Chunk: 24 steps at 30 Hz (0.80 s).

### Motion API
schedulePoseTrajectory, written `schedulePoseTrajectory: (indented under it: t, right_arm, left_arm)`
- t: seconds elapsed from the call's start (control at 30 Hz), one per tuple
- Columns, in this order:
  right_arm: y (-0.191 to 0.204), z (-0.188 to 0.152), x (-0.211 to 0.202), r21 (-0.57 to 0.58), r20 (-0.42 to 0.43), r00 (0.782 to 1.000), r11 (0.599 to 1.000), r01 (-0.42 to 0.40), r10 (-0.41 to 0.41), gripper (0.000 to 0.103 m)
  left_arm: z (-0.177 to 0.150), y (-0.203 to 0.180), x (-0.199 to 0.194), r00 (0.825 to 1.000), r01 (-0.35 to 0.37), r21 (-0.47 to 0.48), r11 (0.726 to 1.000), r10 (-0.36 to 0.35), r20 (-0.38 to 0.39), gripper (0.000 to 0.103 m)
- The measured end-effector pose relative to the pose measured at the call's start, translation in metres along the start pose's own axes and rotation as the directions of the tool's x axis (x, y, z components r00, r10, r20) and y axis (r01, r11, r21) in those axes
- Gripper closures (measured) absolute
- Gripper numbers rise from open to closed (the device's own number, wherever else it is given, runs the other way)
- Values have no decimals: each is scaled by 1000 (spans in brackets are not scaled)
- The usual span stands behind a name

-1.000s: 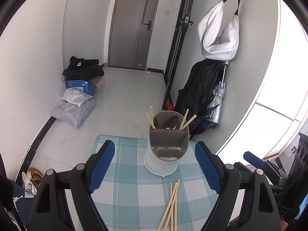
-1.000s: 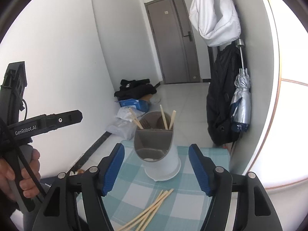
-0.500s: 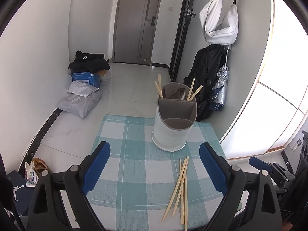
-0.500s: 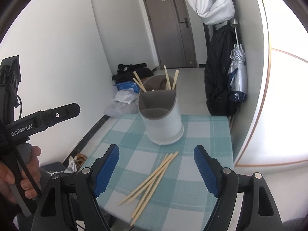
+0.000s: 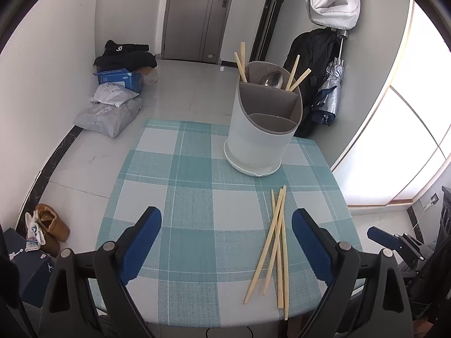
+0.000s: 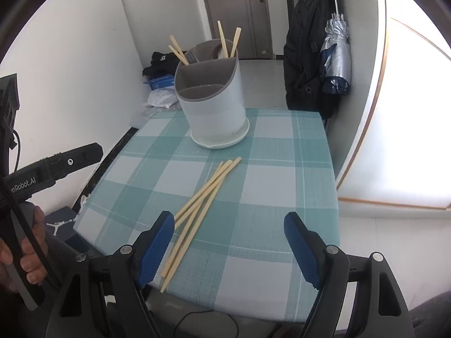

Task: Organize utensils
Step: 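Withdraw both open grippers from the caddy toward the loose chopsticks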

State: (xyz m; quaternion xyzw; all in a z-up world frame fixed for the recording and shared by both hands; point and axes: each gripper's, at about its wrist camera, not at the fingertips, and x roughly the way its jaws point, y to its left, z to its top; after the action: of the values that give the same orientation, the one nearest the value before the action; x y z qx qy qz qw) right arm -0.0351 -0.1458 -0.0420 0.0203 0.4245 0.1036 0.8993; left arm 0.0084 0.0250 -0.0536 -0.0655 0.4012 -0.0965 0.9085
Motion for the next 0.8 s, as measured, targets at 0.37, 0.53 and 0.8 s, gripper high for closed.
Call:
schedulePoseTrajectory:
  t: [0.37,0.53,0.8]
  right_arm:
    - [-6,5,29,37,-90,995,999,35,-31,23]
    - [-16,11,37,69,-112,993,996,54,-46,23]
    - [-20,29,65,101,-202,979,994,44,-22,23]
  left_arm:
    - [-2,1,17,998,-2,-2,1000,2,-56,11]
    - [4,7,19,999,-8,-14,1000,8,-51,11]
    - [12,24,21,997,-5,-85,996,-1,-71,11]
